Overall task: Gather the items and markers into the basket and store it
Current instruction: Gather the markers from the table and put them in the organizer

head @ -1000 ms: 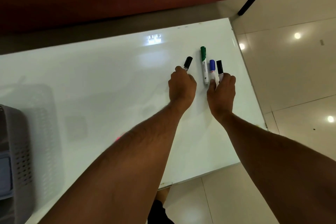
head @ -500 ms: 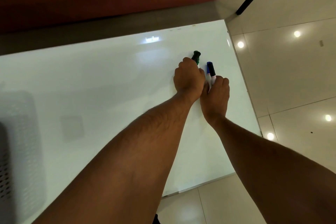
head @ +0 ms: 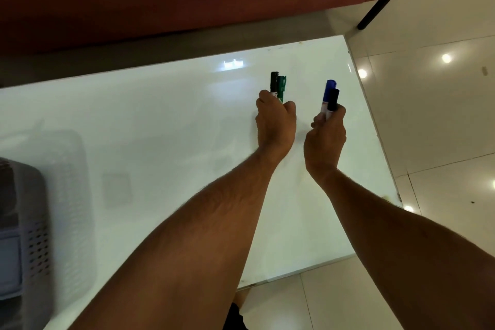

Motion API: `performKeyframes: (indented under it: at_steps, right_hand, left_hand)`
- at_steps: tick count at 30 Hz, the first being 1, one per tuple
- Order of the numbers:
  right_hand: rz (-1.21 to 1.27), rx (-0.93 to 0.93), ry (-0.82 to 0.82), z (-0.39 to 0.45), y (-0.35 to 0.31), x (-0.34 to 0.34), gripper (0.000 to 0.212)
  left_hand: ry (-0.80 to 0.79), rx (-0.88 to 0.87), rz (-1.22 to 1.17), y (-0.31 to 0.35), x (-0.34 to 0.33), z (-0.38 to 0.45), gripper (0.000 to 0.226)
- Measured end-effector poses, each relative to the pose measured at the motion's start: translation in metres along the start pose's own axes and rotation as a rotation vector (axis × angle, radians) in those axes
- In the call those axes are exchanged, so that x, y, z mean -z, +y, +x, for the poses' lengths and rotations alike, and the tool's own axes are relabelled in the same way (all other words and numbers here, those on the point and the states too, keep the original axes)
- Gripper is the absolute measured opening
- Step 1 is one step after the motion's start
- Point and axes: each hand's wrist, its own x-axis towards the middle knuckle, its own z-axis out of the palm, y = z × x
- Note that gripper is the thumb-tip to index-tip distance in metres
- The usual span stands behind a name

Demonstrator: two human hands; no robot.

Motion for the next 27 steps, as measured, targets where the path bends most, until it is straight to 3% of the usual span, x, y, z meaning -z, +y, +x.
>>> performKeyframes:
  at_steps: [3,11,27]
  right_hand:
    - [0.047,0.093,-0.021,-0.016,-0.022,-0.015,0.038]
    - [0.252,0.219,-0.119,-0.092,-0.107,-0.081,0.027]
    - [0.617,0.400,-0.387,-0.319,-0.322,-0.221,0.034]
  left_hand:
    - [0.022,0.006,-0.111,-0.015,0.029,0.002,0.036]
    - [0.152,-0.037,-0.325,-0.076,0.150,0.000,0.042]
    - [0.746,-0.254,-0.558,-0.209,0.441,-0.037,0.026]
